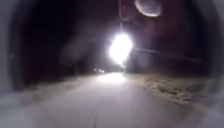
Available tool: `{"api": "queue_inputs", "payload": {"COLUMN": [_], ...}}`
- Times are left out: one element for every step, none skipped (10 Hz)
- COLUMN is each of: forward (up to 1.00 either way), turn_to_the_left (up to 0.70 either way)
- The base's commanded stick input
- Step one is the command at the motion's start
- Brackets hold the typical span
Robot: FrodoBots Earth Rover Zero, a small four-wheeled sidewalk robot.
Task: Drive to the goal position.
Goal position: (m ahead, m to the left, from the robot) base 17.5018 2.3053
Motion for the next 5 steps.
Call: {"api": "queue_inputs", "payload": {"forward": [1.0,1.0,1.0,1.0,1.0], "turn_to_the_left": [0.0,0.0,0.0,0.0,0.0]}}
